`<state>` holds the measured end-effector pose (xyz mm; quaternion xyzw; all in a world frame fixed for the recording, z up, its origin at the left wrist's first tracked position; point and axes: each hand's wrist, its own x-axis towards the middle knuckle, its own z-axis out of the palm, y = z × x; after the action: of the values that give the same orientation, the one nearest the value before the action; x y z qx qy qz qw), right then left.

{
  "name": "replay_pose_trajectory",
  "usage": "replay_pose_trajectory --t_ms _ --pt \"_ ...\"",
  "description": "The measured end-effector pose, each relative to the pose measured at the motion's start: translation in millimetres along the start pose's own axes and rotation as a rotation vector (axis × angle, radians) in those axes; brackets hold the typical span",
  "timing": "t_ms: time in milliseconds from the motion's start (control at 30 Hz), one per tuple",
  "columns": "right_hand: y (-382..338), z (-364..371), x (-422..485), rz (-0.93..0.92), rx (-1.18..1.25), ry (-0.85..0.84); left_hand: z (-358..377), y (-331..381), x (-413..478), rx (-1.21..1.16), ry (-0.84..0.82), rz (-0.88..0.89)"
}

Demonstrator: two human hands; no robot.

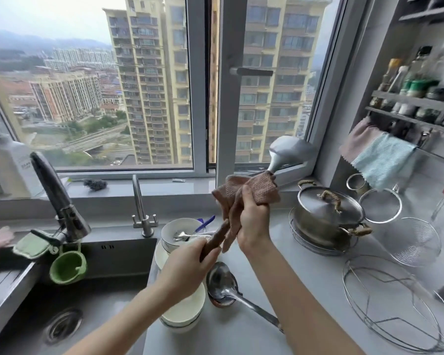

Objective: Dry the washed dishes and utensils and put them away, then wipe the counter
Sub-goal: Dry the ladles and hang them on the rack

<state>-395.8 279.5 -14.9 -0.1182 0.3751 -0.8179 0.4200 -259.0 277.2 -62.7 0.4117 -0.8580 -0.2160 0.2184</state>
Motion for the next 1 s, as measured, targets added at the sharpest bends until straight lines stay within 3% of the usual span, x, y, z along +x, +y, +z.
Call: replay_pose_trajectory --t_ms 67,200,233,300,367,433,500,567,667,733,900,1000 --pt "7.1 1.2 -6.8 0.014 0.002 -0.066 -1.1 3.9 4.1 -0.045 -0.031 0.011" --pt "-8.3 -13.7 4.1 0.005 -0.154 -0.041 -13.1 -12.2 7.8 -0.260 -0.402 -0.060" --pt "-14.4 -20.8 7.6 -0.022 -0.252 -0.027 -21.7 -19.7 10.8 -0.267 -0.386 -0.075" --pt "-20.0 -36.1 9.6 -0.095 -0.522 -0.043 -42.1 -27.9 19.8 -0.297 -0.166 -0.098" --pt "-16.3 -46.5 5.0 -0.216 -0.896 -0.127 -55.7 -19.8 32.0 -0.452 0.037 -0.151" --pt "-4.3 -54.0 -0.3 -0.386 -1.332 -0.241 -61.4 1.5 48.3 -0.659 0.115 -0.215" --pt "8.6 -60.2 -6.6 -0.712 -1.713 -0.321 -61.9 20.6 64.1 -0.843 0.156 -0.315" --pt "13.9 -69.4 -9.0 -1.091 -1.919 -0.339 -60.4 23.9 71.1 -1.002 0.230 -0.472" --pt "8.5 -86.2 -13.6 -1.463 -1.963 -0.350 -52.4 7.3 66.4 -1.209 0.289 -0.659" --pt "2.0 -99.0 -17.5 -1.560 -1.977 -0.384 -43.0 -2.2 61.4 -1.238 0.321 -0.699" --pt "-9.6 -132.9 -24.9 -1.532 -2.079 -0.449 -28.1 -6.9 53.4 -1.311 0.354 -0.697" --pt "-17.2 -154.3 -26.1 -1.405 -2.053 -0.526 -26.3 -16.2 56.7 -1.346 0.391 -0.685"
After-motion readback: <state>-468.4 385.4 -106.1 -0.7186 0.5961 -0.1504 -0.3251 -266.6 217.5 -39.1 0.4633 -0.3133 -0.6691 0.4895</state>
